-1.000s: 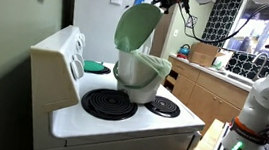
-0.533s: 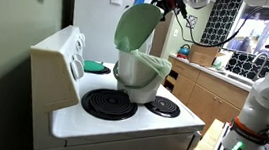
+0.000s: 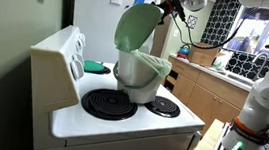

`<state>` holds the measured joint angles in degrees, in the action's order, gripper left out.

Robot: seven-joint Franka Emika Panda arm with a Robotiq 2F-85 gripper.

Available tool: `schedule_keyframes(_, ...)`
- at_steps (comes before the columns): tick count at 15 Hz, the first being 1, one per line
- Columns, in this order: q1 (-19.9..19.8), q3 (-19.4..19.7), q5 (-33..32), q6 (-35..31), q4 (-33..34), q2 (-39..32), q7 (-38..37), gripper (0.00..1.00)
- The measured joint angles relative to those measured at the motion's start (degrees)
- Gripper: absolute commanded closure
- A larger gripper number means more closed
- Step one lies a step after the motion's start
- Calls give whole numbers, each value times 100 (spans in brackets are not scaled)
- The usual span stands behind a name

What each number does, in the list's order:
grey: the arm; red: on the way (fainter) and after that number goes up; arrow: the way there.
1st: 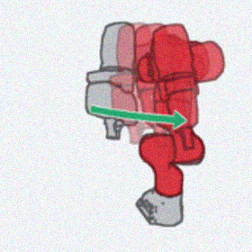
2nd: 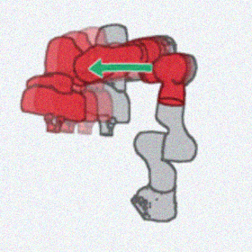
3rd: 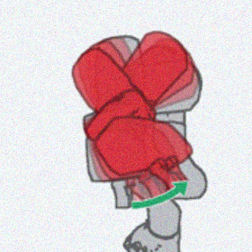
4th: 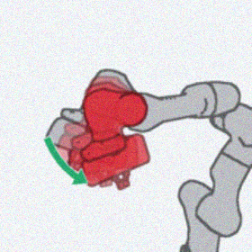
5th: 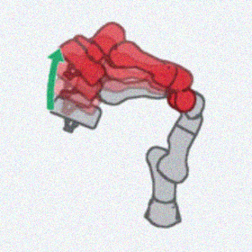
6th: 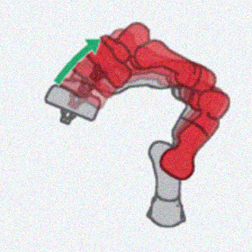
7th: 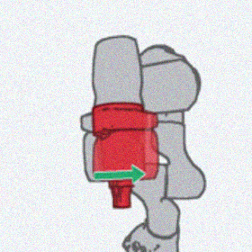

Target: Use the clamp tongs to pick up the paper towel and put it in the waste bin and then put the clamp tongs back on the right front plate of the stove

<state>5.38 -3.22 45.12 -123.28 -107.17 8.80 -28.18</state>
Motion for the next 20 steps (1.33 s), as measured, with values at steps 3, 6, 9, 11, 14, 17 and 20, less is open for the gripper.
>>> schedule_keyframes(3, -2, -5, -15, 0, 5, -28, 1, 91)
schedule_keyframes(6, -2, -26, -16, 1, 5, -41, 1, 94)
schedule_keyframes(9, -2, -56, -17, 2, 5, -56, 1, 94)
schedule_keyframes(11, -1, -74, -17, 2, 5, -68, 1, 94)
schedule_keyframes(14, -28, -76, -244, 53, 5, -76, -20, 94)
schedule_keyframes(17, -155, -53, -778, 111, -7, -96, -78, 94)
schedule_keyframes(20, -296, 11, -1264, 112, -38, -141, -76, 94)
